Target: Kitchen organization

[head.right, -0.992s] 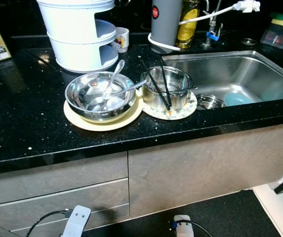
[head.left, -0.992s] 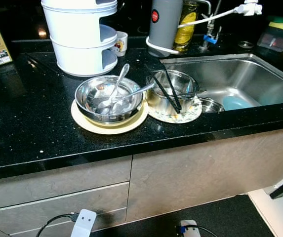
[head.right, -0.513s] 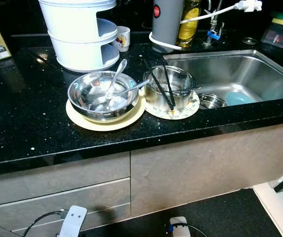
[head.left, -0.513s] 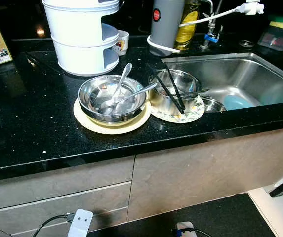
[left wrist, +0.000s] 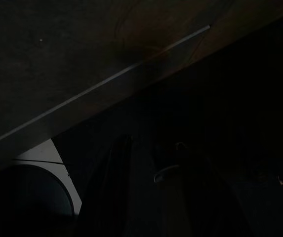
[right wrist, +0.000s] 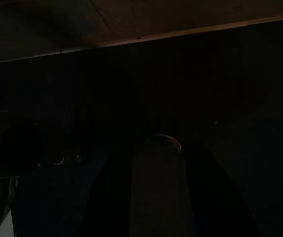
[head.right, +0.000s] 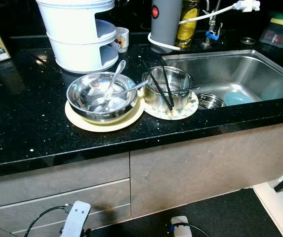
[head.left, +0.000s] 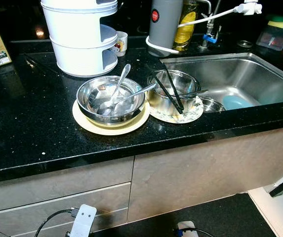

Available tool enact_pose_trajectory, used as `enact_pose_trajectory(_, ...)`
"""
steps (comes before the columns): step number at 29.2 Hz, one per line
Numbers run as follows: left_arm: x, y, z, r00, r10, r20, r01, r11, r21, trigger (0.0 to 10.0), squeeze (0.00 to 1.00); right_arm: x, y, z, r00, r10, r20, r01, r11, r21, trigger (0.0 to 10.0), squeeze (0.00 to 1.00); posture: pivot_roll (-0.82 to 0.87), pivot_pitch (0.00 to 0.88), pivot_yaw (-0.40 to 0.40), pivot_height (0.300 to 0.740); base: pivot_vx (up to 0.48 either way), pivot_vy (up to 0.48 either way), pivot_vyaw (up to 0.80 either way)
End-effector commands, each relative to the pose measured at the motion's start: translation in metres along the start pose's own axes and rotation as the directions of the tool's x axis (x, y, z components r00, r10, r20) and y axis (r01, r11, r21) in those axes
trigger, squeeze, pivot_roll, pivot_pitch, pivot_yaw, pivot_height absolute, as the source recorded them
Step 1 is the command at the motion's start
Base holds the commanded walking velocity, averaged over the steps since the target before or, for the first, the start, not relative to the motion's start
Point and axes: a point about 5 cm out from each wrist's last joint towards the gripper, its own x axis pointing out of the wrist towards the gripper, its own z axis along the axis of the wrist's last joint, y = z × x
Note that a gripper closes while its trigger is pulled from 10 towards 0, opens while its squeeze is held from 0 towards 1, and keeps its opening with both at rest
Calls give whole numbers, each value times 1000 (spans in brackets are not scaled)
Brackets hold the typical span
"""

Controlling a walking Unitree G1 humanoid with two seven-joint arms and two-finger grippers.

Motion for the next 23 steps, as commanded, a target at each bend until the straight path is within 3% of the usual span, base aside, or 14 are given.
enact_pose_trajectory(1,-4,0,-12,999,-5,-46,6,1000,20,10000,0,-2,3,-12,999,10,-44,-11,1000,-5,10000,0,-29,131,-46,740,0,0,0)
enact_pose_trajectory(10,-4,-2,-12,999,-32,-33,32,999,3,10000,0,-3,0,-14,999,-3,-50,3,1000,15,10000,0,-44,153,-40,740,0,0,0)
enact_pose_trajectory(12,-5,-10,-9,995,-96,-1,96,993,62,10000,0,-5,-5,-17,998,-26,-57,29,998,47,10000,0,-38,162,-52,740,0,0,0)
enact_pose_trajectory(14,-10,-20,-7,979,-203,35,193,962,193,10000,0,-7,-5,-24,997,0,-76,1,1000,6,10000,0,-22,168,-52,740,0,0,0)
enact_pose_trajectory(19,-12,-23,-10,974,-224,16,212,938,273,10000,0,-8,-5,-26,997,-9,-75,10,1000,14,10000,0,-20,163,-37,740,0,0,0)
enact_pose_trajectory(21,-18,-24,-3,965,-243,98,200,924,326,10000,0,-8,-5,-24,998,-20,-54,22,999,37,10000,0,-29,152,-35,740,0,0,0)
enact_pose_trajectory(23,-20,-24,0,962,-242,125,191,926,326,10000,0,-8,-5,-24,999,-18,-49,20,999,36,10000,0,-27,149,-37,740,0,0,0)
